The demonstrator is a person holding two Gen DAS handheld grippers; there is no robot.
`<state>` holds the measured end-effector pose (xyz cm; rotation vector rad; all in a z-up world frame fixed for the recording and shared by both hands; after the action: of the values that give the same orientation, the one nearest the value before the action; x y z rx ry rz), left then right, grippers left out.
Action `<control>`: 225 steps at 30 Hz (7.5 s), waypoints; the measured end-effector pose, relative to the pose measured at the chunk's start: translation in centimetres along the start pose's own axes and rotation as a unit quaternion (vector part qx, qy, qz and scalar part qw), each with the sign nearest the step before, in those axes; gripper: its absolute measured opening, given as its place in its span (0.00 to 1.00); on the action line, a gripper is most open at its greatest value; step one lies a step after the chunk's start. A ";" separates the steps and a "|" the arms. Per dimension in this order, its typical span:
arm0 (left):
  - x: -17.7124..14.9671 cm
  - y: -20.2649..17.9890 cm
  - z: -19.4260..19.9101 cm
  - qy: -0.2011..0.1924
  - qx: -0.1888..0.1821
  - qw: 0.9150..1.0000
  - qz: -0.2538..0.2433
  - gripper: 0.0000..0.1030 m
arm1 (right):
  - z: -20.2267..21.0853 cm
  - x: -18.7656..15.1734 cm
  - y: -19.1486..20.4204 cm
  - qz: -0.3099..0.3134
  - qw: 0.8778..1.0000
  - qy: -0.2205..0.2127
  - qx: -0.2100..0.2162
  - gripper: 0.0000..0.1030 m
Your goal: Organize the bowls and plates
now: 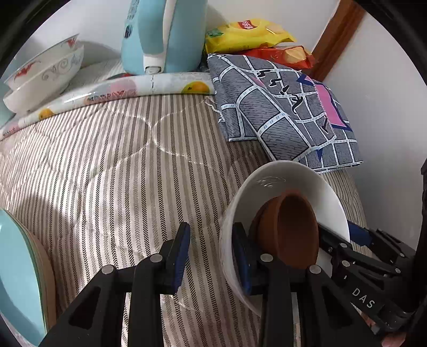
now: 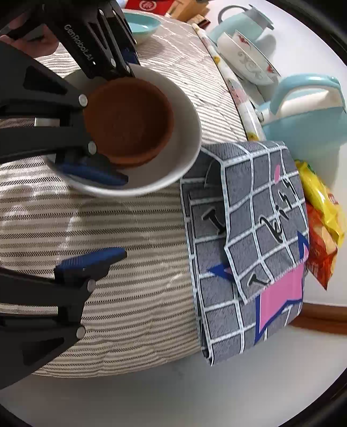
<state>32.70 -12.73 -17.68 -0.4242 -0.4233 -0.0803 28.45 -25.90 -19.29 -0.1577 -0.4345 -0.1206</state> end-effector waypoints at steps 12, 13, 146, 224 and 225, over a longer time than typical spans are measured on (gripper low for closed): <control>0.1 0.1 -0.1 0.000 0.000 1.000 -0.008 0.30 | 0.0 -0.3 -0.2 -0.023 1.000 -0.006 0.011 0.45; 0.1 0.0 0.0 -0.001 0.000 1.000 -0.009 0.27 | 0.0 -0.3 -0.1 -0.024 1.000 -0.004 0.015 0.40; -5.0 16.2 19.9 -0.139 0.031 0.986 0.089 0.09 | 13.2 -2.3 22.1 0.065 0.989 -0.091 0.098 0.10; -8.9 17.5 23.5 -0.146 0.033 0.984 0.097 0.49 | 15.9 -5.8 20.8 0.089 0.989 -0.105 0.058 0.47; -9.1 16.9 23.9 -0.149 0.033 0.984 0.091 0.50 | 16.6 -6.1 20.1 0.085 0.989 -0.112 0.050 0.49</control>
<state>18.06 12.44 -8.20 -0.4082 -0.6777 0.1760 19.15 -2.77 -9.59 -0.1092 -0.6482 0.0871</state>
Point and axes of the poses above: each gripper's, at about its wrist camera, not at the fingertips, and z roughly against the way its jaws point, y to its left, x to its top, the point moved 4 cm from there along -z, roughly the way its jaws point, and after that the axes turned 14 degrees about -x, right-handed, at the moved point
